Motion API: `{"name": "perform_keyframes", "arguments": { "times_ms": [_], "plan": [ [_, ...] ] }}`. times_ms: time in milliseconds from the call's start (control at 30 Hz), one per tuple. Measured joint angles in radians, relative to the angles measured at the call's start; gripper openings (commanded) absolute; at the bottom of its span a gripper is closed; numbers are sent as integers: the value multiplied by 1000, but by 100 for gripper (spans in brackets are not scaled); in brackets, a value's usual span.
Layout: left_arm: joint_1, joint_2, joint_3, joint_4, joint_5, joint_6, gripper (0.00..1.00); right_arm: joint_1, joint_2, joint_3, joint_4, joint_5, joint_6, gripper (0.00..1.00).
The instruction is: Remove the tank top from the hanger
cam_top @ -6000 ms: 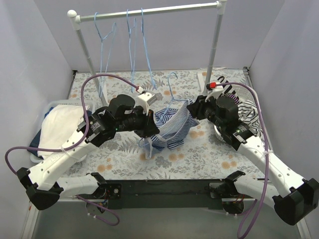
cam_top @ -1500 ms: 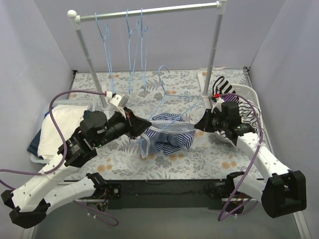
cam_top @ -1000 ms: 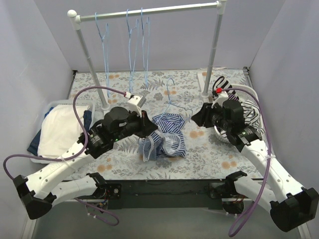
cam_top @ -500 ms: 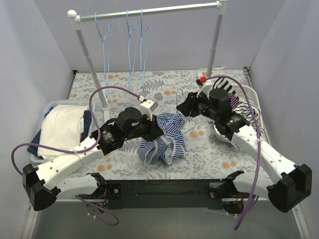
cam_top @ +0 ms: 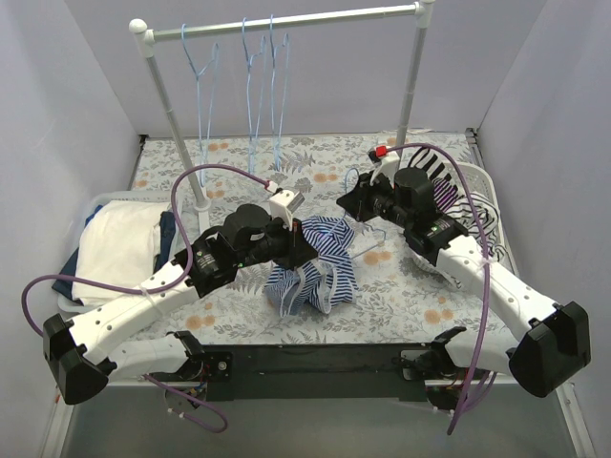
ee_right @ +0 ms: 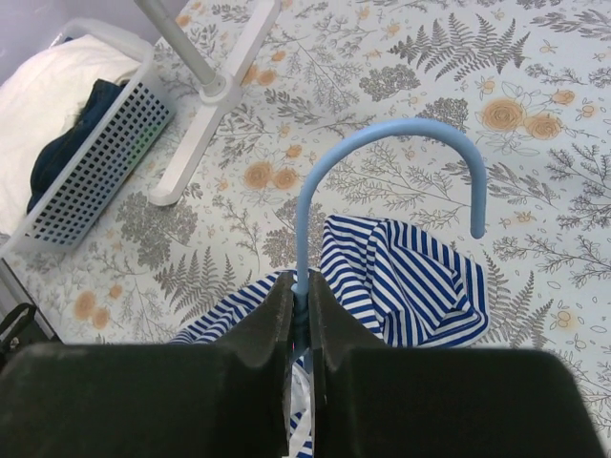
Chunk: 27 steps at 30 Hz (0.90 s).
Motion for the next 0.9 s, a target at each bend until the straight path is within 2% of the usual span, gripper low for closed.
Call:
{"name": "perform_keyframes", "arguments": {
  "times_ms": [33, 100, 133, 267, 400, 433, 567, 667, 833, 867, 900],
  "plan": [
    [0, -1, -2, 0, -3, 0, 4, 2, -2, -1, 9, 4, -5, 1],
    [0, -3, -3, 5, -10, 0, 21, 2, -11, -5, 14, 11, -11, 1],
    [0, -5, -4, 5, -16, -1, 40, 2, -16, -6, 14, 15, -11, 1],
    [0, -14, -8, -1, -49, -7, 43, 2, -30, -6, 19, 58, -22, 1],
    [0, -23, -10, -35, -87, -19, 42, 2, -34, -6, 13, 147, -27, 1],
    [0, -27, -13, -51, -102, -24, 40, 2, -34, -6, 10, 178, -29, 1],
    [0, -56, -32, -127, -179, -53, 22, 3, -34, -6, -1, 277, -43, 1],
    [0, -84, -51, -202, -254, -92, 22, 2, -33, 9, -34, 338, -61, 1],
    [1, -105, -60, -323, -360, -177, 28, 2, -15, 65, -80, 409, -90, 1],
    [1, -106, -62, -345, -378, -194, 32, 3, -13, 77, -90, 425, -98, 1],
    [1, -108, -62, -365, -397, -212, 40, 3, -12, 88, -97, 441, -106, 1]
  ]
}}
